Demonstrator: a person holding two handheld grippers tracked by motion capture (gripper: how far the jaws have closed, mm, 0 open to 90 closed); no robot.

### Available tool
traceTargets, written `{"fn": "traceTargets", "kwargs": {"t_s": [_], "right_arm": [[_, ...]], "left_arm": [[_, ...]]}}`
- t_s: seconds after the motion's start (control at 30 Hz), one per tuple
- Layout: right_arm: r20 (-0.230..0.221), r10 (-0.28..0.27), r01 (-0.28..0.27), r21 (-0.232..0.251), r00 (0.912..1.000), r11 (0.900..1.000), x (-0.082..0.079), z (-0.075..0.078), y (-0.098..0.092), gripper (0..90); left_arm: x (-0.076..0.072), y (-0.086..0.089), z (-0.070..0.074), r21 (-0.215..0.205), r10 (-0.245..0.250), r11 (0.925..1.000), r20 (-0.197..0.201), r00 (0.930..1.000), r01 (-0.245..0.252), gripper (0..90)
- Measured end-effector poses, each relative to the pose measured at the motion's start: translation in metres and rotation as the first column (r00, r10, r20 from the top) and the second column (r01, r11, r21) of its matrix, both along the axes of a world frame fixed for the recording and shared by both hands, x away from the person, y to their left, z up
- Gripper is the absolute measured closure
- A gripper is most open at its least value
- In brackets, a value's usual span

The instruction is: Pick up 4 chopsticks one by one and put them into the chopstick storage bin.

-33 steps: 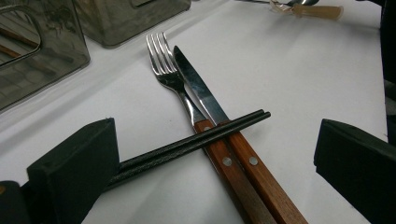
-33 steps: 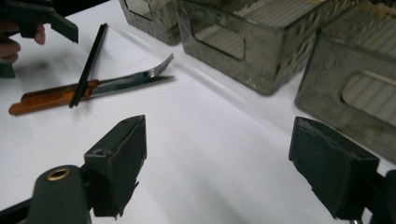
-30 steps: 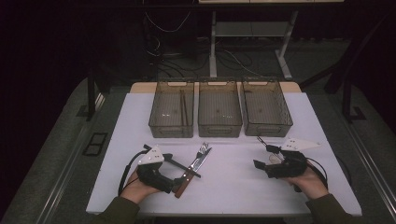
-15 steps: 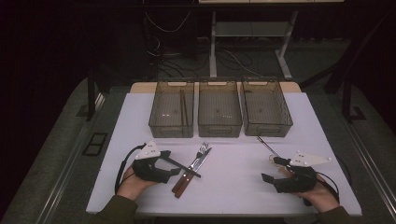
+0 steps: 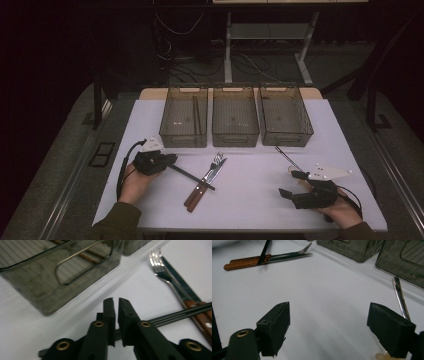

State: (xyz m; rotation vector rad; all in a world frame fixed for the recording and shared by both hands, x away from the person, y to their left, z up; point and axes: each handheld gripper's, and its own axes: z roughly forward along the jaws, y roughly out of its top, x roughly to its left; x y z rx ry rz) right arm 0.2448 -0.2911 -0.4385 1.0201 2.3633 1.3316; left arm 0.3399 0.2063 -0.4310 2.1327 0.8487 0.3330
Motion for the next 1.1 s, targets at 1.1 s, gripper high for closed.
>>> {"fn": "traceTargets", "kwargs": {"t_s": [1.1], "right_arm": [[-0.003, -0.004, 0.004, -0.002, 1.0, 1.0, 0.004, -0.003, 0.004, 18.9]], "left_arm": [[0.029, 0.035, -0.009, 0.144, 0.12, 0.9838, -0.084, 0.9892, -0.107, 89.4]]}}
